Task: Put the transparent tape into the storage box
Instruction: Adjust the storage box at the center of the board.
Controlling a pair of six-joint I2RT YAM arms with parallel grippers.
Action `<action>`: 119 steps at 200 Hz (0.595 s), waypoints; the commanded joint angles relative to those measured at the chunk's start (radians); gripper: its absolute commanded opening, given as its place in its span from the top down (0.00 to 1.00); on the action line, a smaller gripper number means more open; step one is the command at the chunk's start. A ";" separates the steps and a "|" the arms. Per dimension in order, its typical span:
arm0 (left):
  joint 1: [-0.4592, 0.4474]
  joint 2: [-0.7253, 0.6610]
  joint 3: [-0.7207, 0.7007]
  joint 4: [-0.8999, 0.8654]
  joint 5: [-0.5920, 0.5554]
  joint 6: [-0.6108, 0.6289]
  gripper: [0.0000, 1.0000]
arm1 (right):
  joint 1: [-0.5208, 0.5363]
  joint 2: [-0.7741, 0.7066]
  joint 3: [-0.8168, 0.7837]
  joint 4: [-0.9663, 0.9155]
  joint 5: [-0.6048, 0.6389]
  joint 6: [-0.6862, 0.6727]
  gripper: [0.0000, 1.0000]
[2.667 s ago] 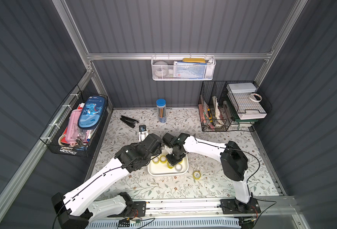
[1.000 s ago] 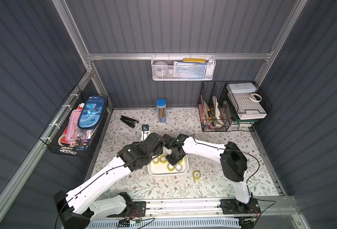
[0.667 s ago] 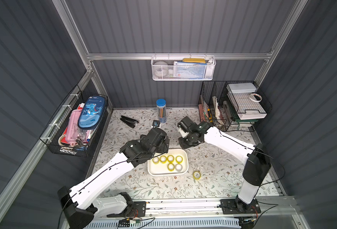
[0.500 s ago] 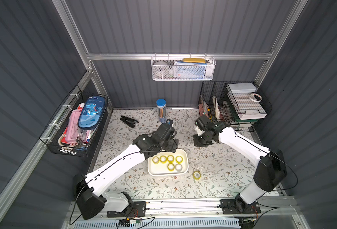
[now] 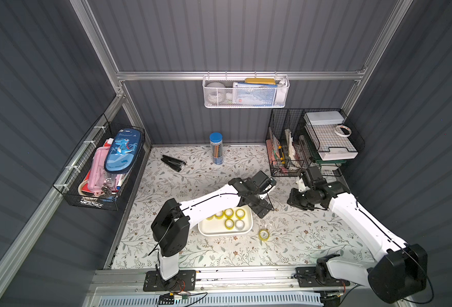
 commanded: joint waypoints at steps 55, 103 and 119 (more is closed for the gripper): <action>-0.023 0.108 -0.014 0.044 0.138 0.060 0.06 | -0.086 -0.125 -0.106 0.015 -0.058 0.037 0.73; -0.030 0.114 -0.060 0.000 0.104 0.139 0.12 | -0.090 -0.107 -0.111 0.014 -0.110 0.041 0.73; -0.031 0.123 -0.064 -0.004 0.110 0.172 0.14 | -0.092 -0.105 -0.112 0.020 -0.117 0.041 0.73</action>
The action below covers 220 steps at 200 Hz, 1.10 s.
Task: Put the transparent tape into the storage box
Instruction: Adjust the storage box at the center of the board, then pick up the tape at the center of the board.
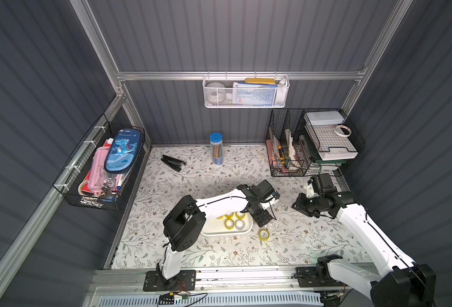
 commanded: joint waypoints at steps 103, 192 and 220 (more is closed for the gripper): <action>-0.026 0.060 0.010 -0.075 0.055 0.162 0.21 | -0.006 0.008 -0.024 0.009 -0.055 0.013 0.73; -0.063 0.081 0.009 -0.066 0.078 0.133 0.24 | -0.006 0.020 -0.031 0.019 -0.070 0.011 0.73; -0.063 0.099 0.004 -0.052 0.056 0.126 0.28 | -0.006 0.018 -0.033 0.019 -0.069 0.010 0.73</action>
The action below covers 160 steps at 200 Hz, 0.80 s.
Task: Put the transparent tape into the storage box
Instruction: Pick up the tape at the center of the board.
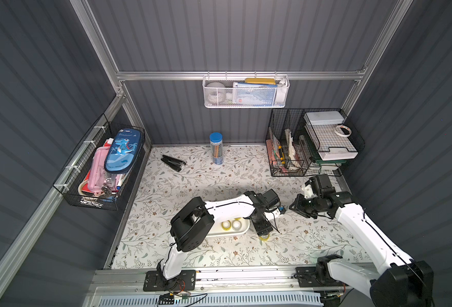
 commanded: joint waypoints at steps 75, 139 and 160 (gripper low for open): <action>-0.001 0.046 -0.021 0.034 -0.011 -0.033 0.49 | -0.005 0.006 -0.019 0.001 0.012 0.000 0.73; -0.041 0.060 -0.031 0.064 -0.001 -0.069 0.59 | -0.006 0.013 -0.007 -0.004 0.024 -0.010 0.74; -0.043 0.057 -0.041 0.061 -0.002 -0.072 0.62 | -0.006 0.013 -0.004 -0.006 0.023 -0.013 0.74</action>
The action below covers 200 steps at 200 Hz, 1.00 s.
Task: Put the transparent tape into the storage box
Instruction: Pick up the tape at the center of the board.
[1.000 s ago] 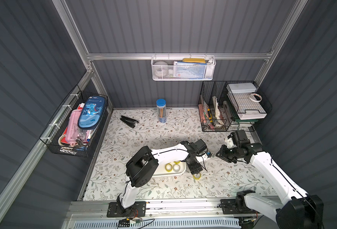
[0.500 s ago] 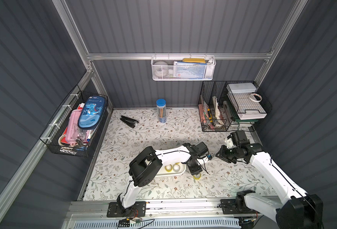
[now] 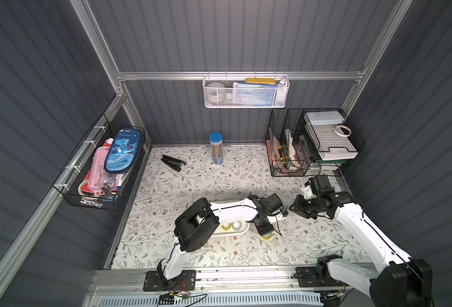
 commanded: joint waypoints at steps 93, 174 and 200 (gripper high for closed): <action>-0.011 -0.009 0.007 -0.011 -0.032 -0.045 1.00 | -0.006 -0.002 0.013 0.001 0.018 -0.009 0.74; 0.000 -0.120 0.212 -0.140 -0.189 -0.208 1.00 | -0.004 0.059 0.046 0.009 -0.005 -0.031 0.71; 0.029 -0.224 0.204 -0.206 -0.292 -0.324 1.00 | -0.002 0.085 0.065 0.013 0.009 -0.051 0.67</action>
